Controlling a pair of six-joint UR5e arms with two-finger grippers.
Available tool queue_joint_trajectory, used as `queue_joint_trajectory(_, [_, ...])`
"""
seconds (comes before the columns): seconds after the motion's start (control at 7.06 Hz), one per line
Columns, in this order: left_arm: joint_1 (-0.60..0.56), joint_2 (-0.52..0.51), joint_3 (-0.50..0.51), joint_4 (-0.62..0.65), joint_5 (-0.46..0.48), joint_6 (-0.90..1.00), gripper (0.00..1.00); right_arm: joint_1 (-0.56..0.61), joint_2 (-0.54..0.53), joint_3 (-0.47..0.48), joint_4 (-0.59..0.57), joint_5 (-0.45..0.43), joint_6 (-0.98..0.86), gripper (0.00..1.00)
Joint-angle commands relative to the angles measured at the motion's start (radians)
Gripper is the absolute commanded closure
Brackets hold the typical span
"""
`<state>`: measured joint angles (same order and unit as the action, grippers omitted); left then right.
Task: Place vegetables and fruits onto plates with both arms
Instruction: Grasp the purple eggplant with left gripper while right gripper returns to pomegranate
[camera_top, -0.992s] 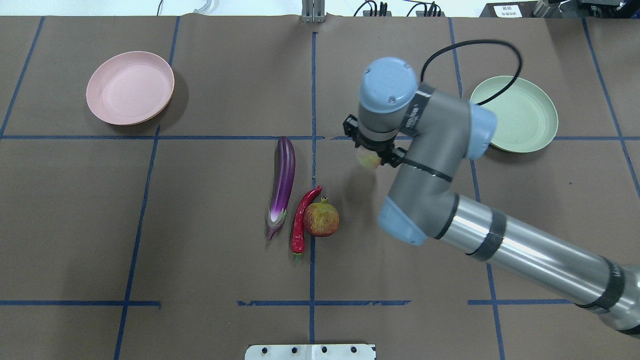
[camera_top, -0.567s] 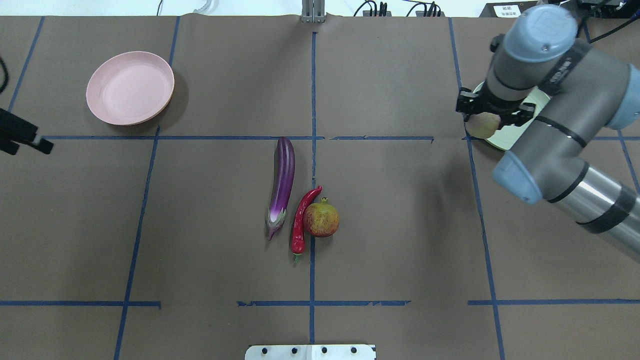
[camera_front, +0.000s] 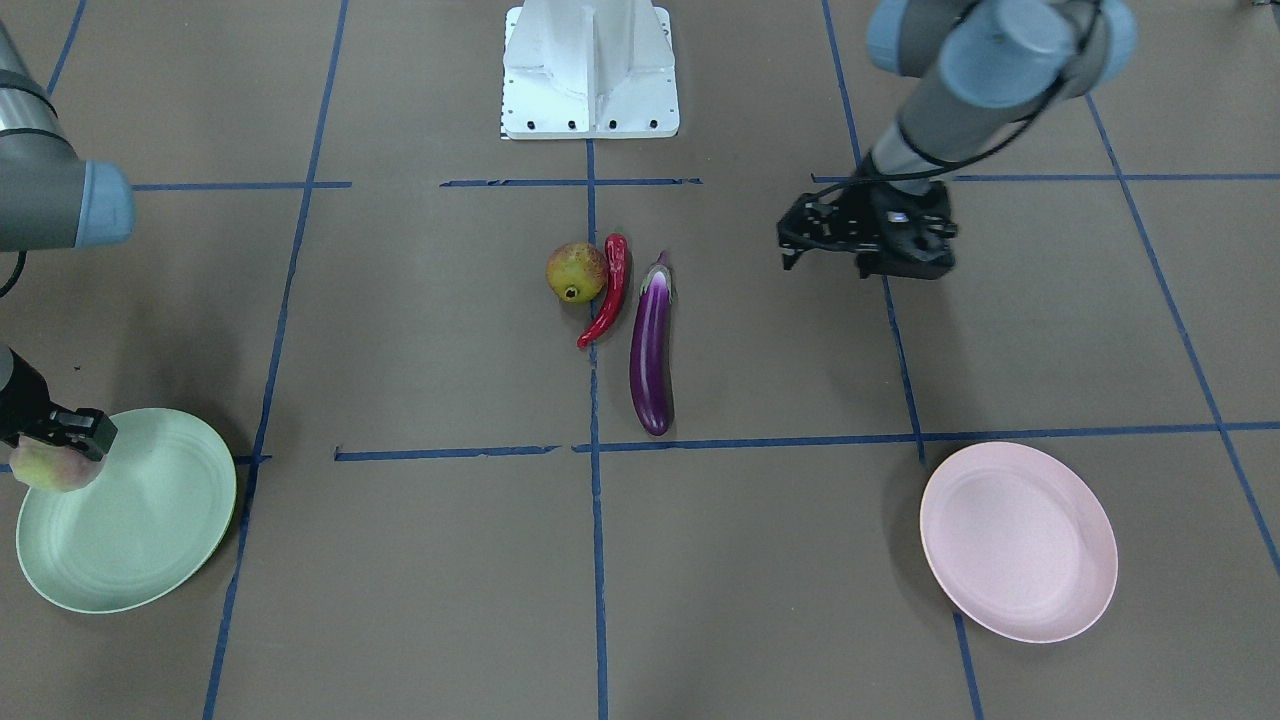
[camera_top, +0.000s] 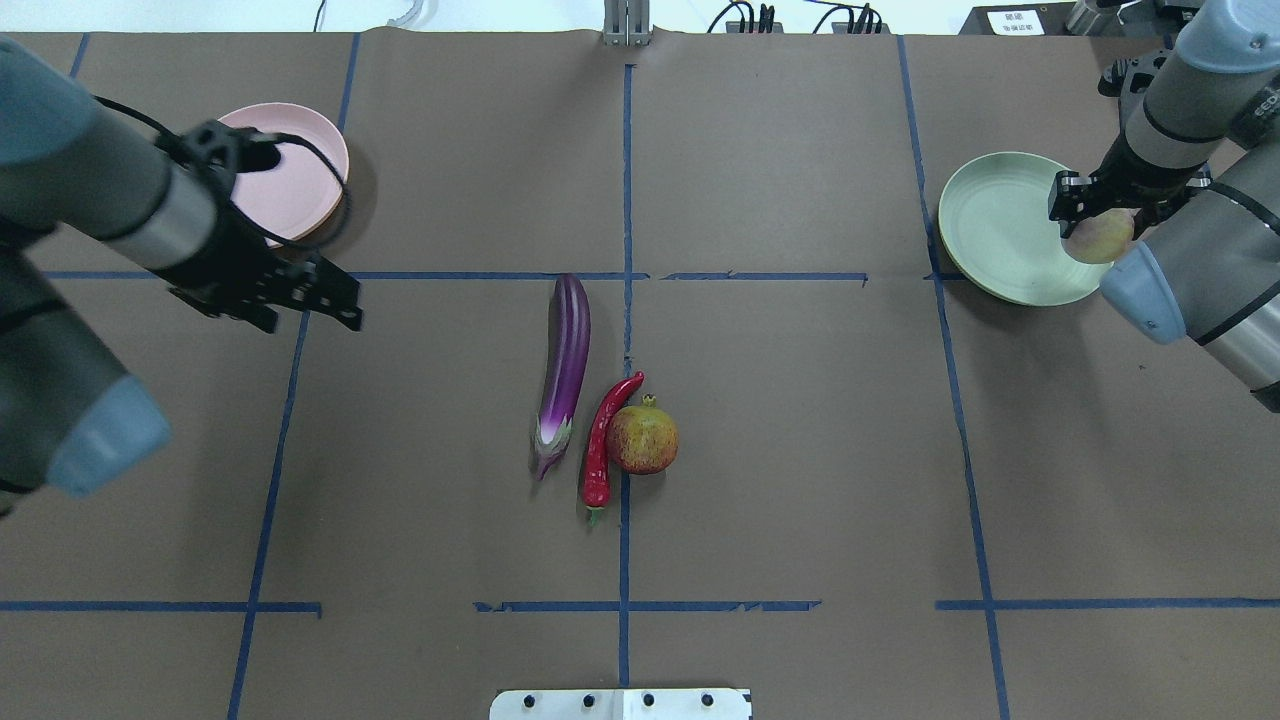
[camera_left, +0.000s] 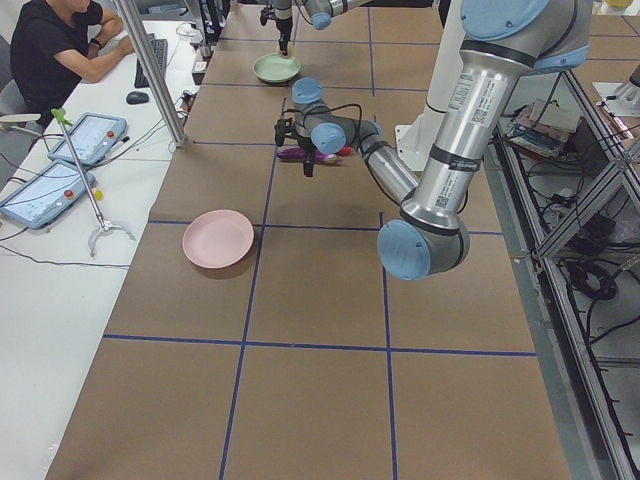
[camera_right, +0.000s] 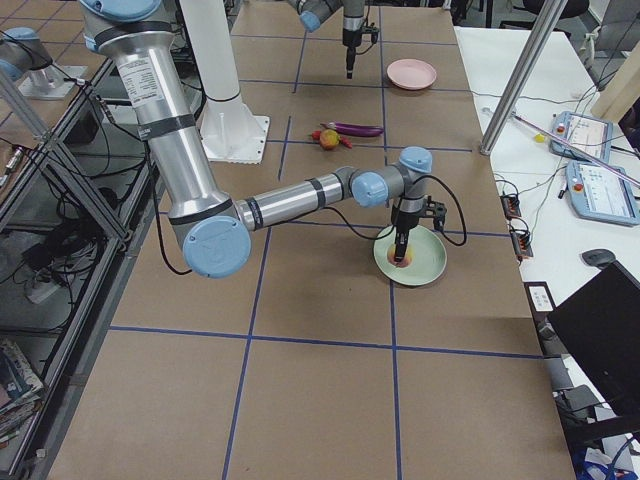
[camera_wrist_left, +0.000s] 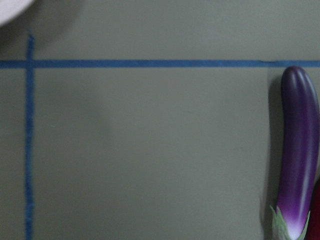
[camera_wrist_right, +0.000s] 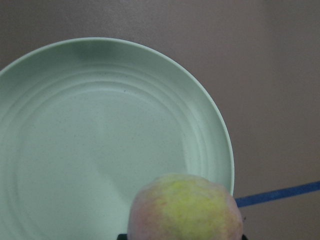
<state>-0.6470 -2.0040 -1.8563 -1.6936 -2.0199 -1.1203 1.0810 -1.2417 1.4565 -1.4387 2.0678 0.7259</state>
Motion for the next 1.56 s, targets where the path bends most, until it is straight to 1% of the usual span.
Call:
queue_joint_trajectory(0.0, [0.148,-0.216,0.225,-0.008,0.171,-0.143,0.00,0.007,-0.013,-0.026,0.116,0.038,-0.002,0.00])
queue_joint_trajectory(0.14, [0.171,-0.254,0.277,-0.014,0.216,-0.147,0.00,0.007,-0.018,0.034,0.109,0.073,0.001,0.00])
queue_joint_trajectory(0.28, [0.182,-0.268,0.301,-0.015,0.239,-0.141,0.00,0.007,-0.047,0.129,0.107,0.153,0.019,0.00])
queue_joint_trajectory(0.42, [0.182,-0.286,0.339,-0.037,0.239,-0.141,0.05,0.005,-0.100,0.242,0.107,0.175,0.021,0.00])
queue_joint_trajectory(0.57, [0.184,-0.289,0.360,-0.076,0.239,-0.142,0.38,0.000,-0.157,0.340,0.104,0.187,0.065,0.00])
queue_joint_trajectory(0.71, [0.184,-0.288,0.362,-0.081,0.239,-0.142,0.69,-0.044,-0.169,0.401,0.109,0.221,0.213,0.00])
queue_joint_trajectory(0.85, [0.182,-0.288,0.362,-0.081,0.239,-0.141,0.95,-0.149,-0.167,0.460,0.109,0.203,0.354,0.00])
queue_joint_trajectory(0.99, [0.178,-0.286,0.358,-0.083,0.239,-0.141,1.00,-0.265,-0.150,0.514,0.109,0.148,0.509,0.00])
queue_joint_trajectory(1.13, [0.111,-0.279,0.321,-0.084,0.231,-0.141,1.00,-0.385,-0.095,0.533,0.106,0.046,0.682,0.00])
queue_joint_trajectory(1.28, [0.017,-0.241,0.251,-0.081,0.227,-0.139,1.00,-0.521,-0.015,0.518,0.101,-0.074,0.846,0.00])
queue_joint_trajectory(1.42, [-0.090,-0.132,0.199,-0.090,0.171,-0.071,1.00,-0.586,0.051,0.492,0.092,-0.160,0.931,0.00])
